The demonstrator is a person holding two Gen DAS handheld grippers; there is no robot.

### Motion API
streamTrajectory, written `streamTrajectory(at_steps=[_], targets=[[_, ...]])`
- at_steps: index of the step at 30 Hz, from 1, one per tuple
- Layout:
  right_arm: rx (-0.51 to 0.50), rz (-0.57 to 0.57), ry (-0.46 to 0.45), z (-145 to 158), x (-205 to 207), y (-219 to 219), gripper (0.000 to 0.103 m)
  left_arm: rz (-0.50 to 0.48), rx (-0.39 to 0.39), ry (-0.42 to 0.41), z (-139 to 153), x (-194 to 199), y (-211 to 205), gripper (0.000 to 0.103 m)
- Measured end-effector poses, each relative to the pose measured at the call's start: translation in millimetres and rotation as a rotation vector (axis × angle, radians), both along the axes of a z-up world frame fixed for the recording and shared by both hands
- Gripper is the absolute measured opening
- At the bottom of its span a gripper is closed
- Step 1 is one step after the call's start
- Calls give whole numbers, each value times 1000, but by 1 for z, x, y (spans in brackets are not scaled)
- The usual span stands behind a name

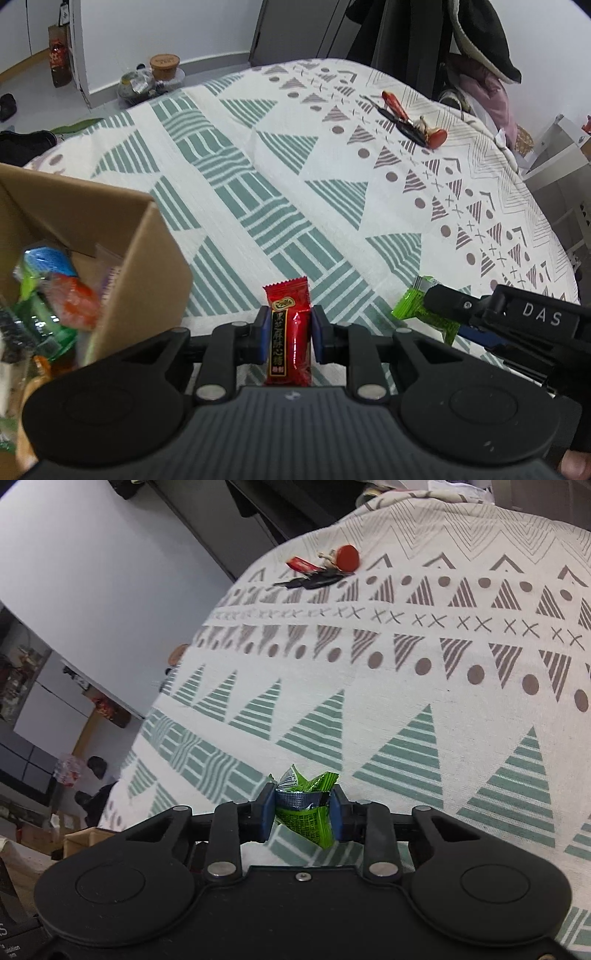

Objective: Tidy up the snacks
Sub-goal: 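Carry the red bar and green pack over the cardboard box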

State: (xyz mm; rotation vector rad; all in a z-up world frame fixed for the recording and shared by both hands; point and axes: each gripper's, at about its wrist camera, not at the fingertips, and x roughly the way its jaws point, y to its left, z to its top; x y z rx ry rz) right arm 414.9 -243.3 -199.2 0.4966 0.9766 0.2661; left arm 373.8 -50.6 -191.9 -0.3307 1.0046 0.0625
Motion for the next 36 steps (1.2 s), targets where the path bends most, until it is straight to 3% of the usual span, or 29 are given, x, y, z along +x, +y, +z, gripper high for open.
streamTrajectory(at_steps=[25, 36], targets=[[102, 73, -177, 73, -52, 4, 28, 65, 79, -148, 88, -66, 7, 21], [88, 117, -238, 96, -76, 25, 28, 96, 94, -195, 115, -93, 28, 21]])
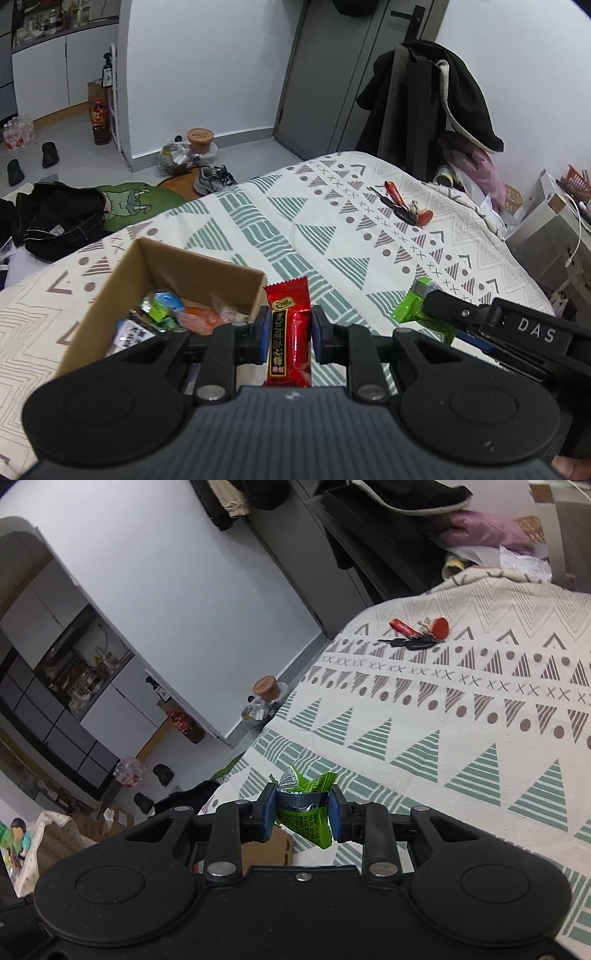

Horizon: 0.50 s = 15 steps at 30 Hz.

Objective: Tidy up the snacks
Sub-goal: 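Carry the red bar and green pack over the cardboard box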

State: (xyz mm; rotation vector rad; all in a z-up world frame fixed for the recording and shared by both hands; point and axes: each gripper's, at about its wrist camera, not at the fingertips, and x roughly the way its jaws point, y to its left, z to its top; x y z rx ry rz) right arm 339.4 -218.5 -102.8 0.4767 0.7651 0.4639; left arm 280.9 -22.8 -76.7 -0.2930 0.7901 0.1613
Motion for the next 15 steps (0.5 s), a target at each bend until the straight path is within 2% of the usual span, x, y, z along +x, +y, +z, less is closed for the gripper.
streamTrajectory(at_steps=[15], targets=[[-72, 19, -93, 22, -26, 32, 28, 49, -1, -28, 16, -23, 43, 21]])
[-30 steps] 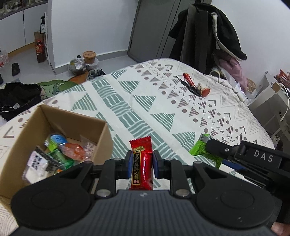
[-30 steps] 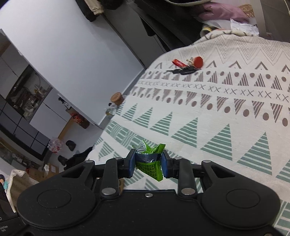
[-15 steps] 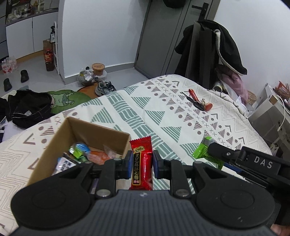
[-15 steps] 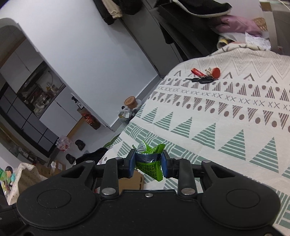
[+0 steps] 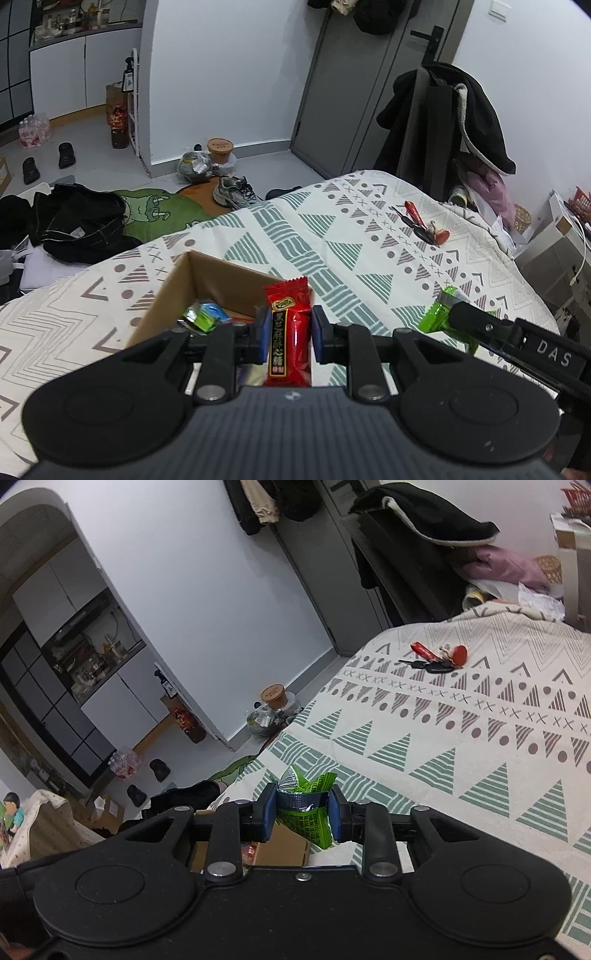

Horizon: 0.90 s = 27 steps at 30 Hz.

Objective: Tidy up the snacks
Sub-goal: 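Carry the red bar and green pack over the cardboard box, then open both grippers to drop the red bar and green pack into the box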

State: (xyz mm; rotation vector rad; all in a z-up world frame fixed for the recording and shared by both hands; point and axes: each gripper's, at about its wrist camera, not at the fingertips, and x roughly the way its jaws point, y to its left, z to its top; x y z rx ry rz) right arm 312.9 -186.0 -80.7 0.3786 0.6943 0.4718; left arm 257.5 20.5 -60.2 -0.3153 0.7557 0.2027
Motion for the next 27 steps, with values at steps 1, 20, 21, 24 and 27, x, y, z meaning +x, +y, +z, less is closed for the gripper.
streamTrajectory(at_steps=[1, 20, 21, 24, 27], targets=[[-2, 7, -5, 1, -2, 3, 28, 4, 4, 2, 0, -1, 3, 21], [-44, 96, -8, -5, -6, 51, 28, 70, -56, 72, -27, -10, 66, 21], [-48, 99, -8, -5, -6, 54, 28, 70, -61, 77, -29, -11, 68, 21], [-58, 112, -5, -7, -6, 63, 28, 75, -73, 99, -37, -14, 74, 21], [-65, 126, 0, -9, -7, 71, 28, 94, -91, 122, -43, -19, 82, 21]])
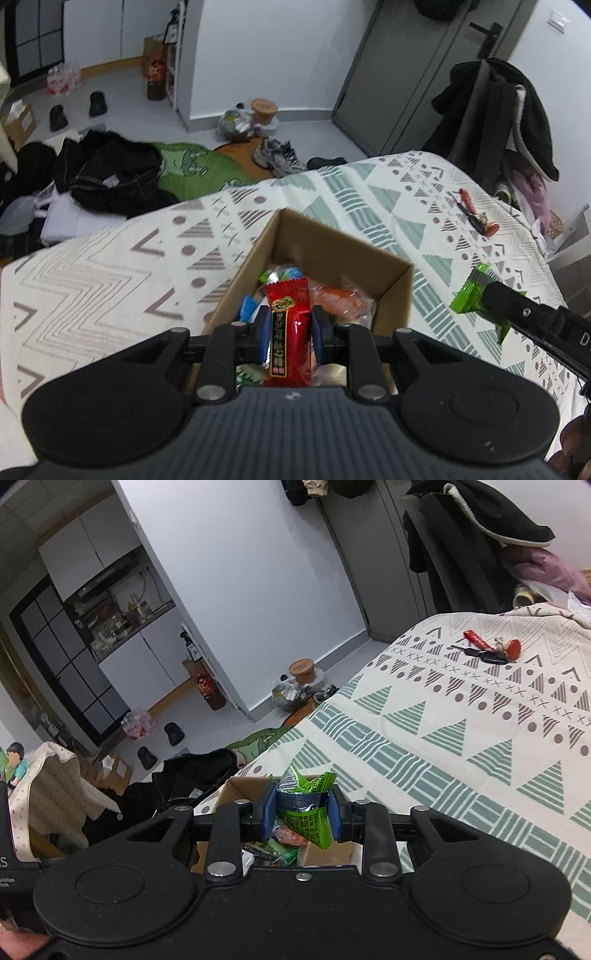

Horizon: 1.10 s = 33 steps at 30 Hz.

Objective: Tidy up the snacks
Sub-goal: 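Open both grippers to drop the red bar and green pack into the box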

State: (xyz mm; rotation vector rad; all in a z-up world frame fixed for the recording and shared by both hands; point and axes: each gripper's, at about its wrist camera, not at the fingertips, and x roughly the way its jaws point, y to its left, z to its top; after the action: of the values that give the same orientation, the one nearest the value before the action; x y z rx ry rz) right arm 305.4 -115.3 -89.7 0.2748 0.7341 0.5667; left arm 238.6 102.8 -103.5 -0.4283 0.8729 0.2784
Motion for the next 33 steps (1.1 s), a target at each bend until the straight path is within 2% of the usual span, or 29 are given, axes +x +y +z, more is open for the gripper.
streamTrajectory(at_steps=[5, 9, 10, 13, 16, 20, 24, 31, 33], targets=[[4, 32, 4, -1, -4, 13, 28, 12, -35, 0, 1, -6, 17, 31], [28, 58, 12, -1, -6, 20, 29, 42, -17, -6, 8, -9, 26, 41], [40, 70, 20, -2, -5, 21, 35, 43, -12, -7, 10, -9, 26, 45], [55, 68, 37, -3, -5, 20, 43, 36, -8, -11, 14, -10, 27, 51], [60, 51, 43, -2, -5, 12, 46, 23, 3, -15, 18, -10, 25, 57], [80, 13, 76, -5, -8, -6, 48, 2, 26, -10, 23, -11, 19, 74], [51, 4, 85, -3, -17, -19, 49, -26, 51, -2, 29, -13, 11, 79], [27, -32, 70, 12, -32, -41, 64, -111, 48, -9, 40, -17, -7, 81], [11, -48, 76, 15, -36, -46, 64, -122, 47, -11, 43, -19, -12, 81]])
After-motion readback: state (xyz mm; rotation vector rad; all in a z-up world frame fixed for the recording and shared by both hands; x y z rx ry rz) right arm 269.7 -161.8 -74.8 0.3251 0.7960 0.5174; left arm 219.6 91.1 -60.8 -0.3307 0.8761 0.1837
